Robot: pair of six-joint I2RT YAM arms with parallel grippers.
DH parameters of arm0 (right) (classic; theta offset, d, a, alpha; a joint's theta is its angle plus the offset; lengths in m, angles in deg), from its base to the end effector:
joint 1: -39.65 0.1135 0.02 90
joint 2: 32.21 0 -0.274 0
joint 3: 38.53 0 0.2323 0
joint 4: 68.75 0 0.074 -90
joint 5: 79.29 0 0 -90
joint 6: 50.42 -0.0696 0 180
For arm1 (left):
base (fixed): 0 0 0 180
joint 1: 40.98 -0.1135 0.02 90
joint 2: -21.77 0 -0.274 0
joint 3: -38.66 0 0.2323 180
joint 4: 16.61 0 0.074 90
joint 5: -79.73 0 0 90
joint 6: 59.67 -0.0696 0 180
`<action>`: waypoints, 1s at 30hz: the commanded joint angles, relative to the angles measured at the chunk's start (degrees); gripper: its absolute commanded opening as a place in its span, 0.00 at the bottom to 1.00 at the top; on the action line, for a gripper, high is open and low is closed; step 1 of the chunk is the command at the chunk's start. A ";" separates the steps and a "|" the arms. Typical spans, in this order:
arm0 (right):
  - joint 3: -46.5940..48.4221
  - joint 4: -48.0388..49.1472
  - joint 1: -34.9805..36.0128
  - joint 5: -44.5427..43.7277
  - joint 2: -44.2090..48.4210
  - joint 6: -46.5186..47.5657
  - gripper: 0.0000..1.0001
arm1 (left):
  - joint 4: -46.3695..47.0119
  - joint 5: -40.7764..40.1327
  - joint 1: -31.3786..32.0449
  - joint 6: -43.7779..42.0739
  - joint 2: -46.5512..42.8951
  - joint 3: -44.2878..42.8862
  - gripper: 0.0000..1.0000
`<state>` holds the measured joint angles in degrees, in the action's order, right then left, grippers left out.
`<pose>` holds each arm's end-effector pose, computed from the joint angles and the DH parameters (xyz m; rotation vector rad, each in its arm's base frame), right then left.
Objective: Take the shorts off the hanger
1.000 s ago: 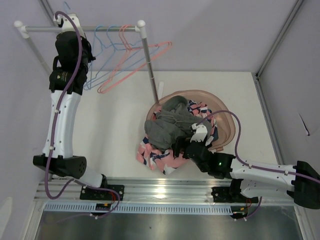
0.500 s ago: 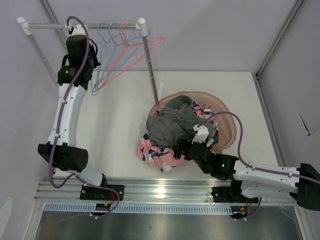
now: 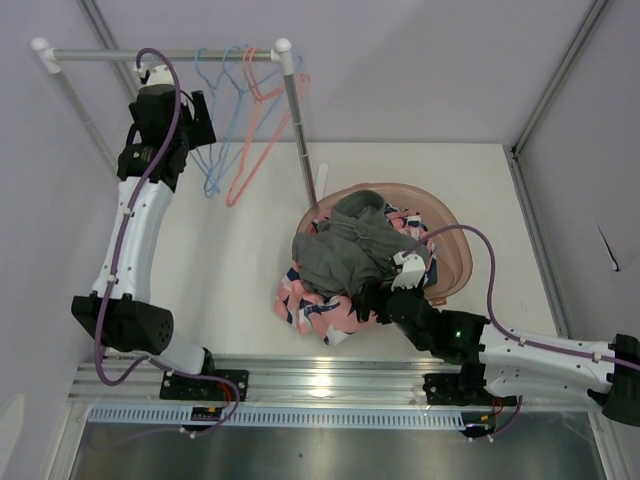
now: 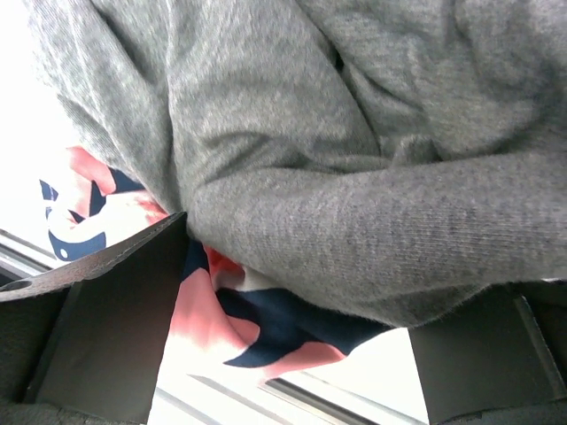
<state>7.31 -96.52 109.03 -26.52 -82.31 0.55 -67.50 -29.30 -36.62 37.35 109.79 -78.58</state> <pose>0.1048 0.1589 0.2378 -0.1641 2.0372 0.5070 0.3439 -0.0035 0.4491 -0.2629 1.9141 0.1910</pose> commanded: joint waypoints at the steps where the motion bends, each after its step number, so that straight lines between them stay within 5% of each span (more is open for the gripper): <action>1: 1.29 -3.37 0.75 -2.58 1.15 -0.88 0.99 | 0.33 -1.19 -0.23 -0.08 -5.15 -0.90 0.95; 15: 21.22 -16.02 2.16 -12.50 8.26 9.93 1.00 | -5.65 10.39 -0.05 5.63 -30.59 10.95 0.99; 22: 29.24 -19.02 4.00 -17.25 14.68 16.25 0.99 | 0.23 15.32 -0.05 5.45 -50.73 35.87 0.99; 30: 26.62 -17.96 3.92 -18.14 29.53 23.55 0.99 | 4.72 20.25 -0.05 4.75 -67.71 50.15 0.99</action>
<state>34.83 -113.76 112.73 -42.10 -56.55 20.35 -67.13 -12.95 -36.62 42.21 45.29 -30.56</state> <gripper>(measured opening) 0.993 0.993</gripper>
